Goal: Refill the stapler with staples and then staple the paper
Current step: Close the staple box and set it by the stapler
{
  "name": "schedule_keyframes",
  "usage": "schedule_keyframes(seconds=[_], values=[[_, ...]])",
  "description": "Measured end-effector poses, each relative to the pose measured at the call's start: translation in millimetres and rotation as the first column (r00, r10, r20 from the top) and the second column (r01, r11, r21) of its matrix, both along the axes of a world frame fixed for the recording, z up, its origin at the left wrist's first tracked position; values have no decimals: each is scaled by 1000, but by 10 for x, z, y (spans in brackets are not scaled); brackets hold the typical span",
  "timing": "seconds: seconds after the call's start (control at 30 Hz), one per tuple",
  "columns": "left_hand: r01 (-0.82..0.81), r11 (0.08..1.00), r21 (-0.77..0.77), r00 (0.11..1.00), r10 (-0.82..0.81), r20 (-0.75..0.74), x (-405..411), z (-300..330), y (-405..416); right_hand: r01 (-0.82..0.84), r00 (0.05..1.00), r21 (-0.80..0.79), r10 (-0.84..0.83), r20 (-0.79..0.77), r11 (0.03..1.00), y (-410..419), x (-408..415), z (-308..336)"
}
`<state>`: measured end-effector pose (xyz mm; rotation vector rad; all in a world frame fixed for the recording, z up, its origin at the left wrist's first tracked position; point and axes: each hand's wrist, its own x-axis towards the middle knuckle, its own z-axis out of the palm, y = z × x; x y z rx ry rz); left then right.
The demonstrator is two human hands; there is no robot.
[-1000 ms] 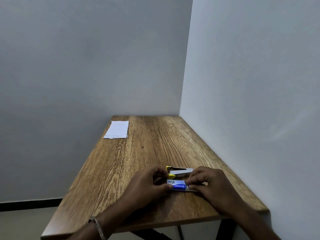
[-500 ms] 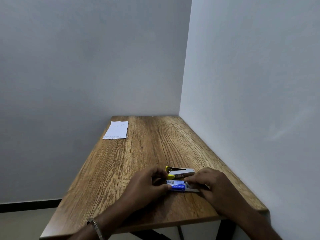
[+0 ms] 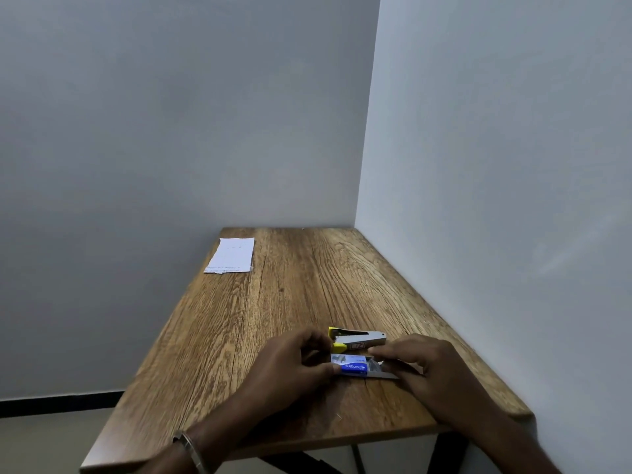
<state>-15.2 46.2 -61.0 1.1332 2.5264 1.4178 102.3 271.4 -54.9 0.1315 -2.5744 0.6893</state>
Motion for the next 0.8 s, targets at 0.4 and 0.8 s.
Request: schedule_keyframes(seconds=[0.4,0.8], values=[[25,1000,-3,1000,-25,-10,-13,-20,-18,-25,999,-53,24,-29,998,24,24,-36],[21,999,-33,999,-22,-44,-43,-63,-22,50,997,-150,-41,62,987,232,112,-91]])
